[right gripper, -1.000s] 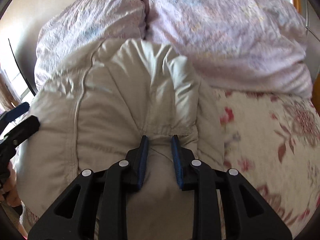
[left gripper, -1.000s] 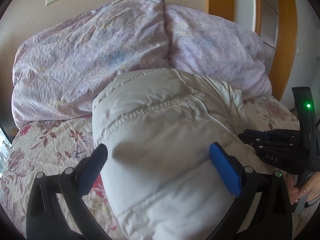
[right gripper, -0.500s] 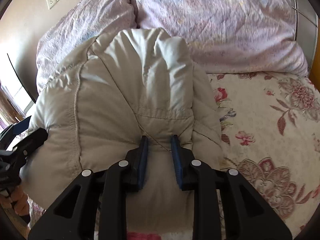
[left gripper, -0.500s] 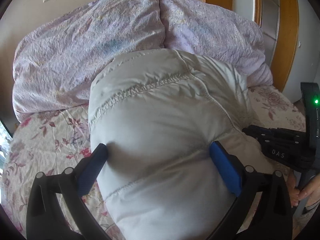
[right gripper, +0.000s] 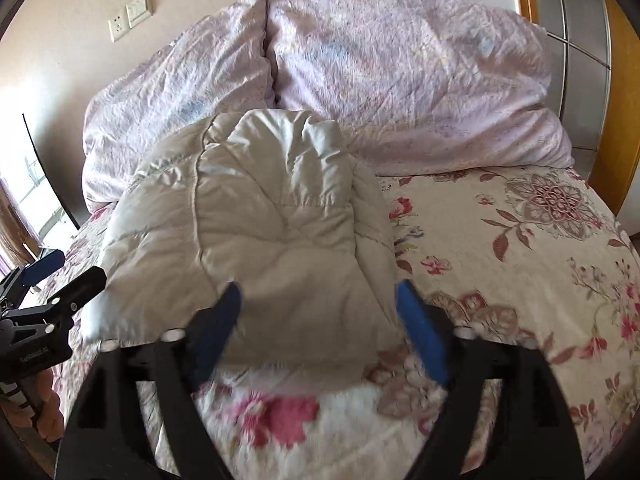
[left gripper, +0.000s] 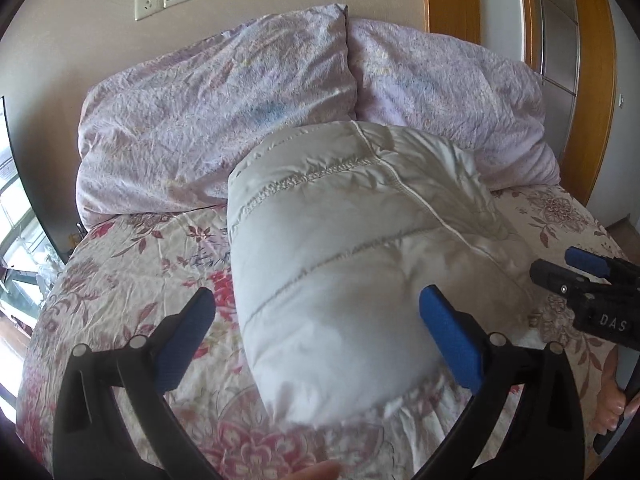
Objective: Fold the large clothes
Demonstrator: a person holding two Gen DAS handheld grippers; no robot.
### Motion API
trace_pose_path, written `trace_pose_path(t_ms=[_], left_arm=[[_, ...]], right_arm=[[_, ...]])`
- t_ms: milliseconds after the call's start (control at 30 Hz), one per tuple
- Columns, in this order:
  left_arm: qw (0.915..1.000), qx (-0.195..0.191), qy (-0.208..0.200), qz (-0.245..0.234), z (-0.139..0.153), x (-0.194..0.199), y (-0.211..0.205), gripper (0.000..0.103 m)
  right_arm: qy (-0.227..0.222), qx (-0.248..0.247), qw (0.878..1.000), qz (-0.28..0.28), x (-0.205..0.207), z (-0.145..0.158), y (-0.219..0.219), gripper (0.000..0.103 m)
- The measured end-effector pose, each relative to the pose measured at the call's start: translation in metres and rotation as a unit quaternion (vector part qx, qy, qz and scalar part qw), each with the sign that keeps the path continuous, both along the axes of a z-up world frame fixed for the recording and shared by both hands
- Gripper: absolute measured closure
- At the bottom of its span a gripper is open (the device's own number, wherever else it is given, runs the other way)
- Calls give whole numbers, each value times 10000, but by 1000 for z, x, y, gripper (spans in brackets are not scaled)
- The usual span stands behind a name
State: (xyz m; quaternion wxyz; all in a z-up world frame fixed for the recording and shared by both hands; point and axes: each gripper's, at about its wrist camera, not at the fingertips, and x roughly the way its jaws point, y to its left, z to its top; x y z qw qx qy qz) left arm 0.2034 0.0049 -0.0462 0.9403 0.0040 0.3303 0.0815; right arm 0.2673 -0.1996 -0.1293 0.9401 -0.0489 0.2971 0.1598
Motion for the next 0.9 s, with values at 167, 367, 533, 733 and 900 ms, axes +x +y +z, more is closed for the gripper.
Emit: trace_pose_path(t_ms=[167,367,533,733,900], left_arm=[[9999,-44,-70,117,7,-28,-4,2],[9992,-354,51,177,5,-56,-1,2],[9976,-549,279,303,-2,-72,4,2],[9956,-715,509,332,-8,-84,7,2],[9948,-802,565,283,-7,-95,5,2]], right_arm=[[-161,-42,9998,-67,-26,2,-7,2],[-265,-529,9978,-292,-53,3,-1,1],[-280,-387,9988,-130,-75,4,-3,1],[27,-100,9999,-6,-88,3,-8,1],[192,-108,9997,54,-95,2,-7,1]])
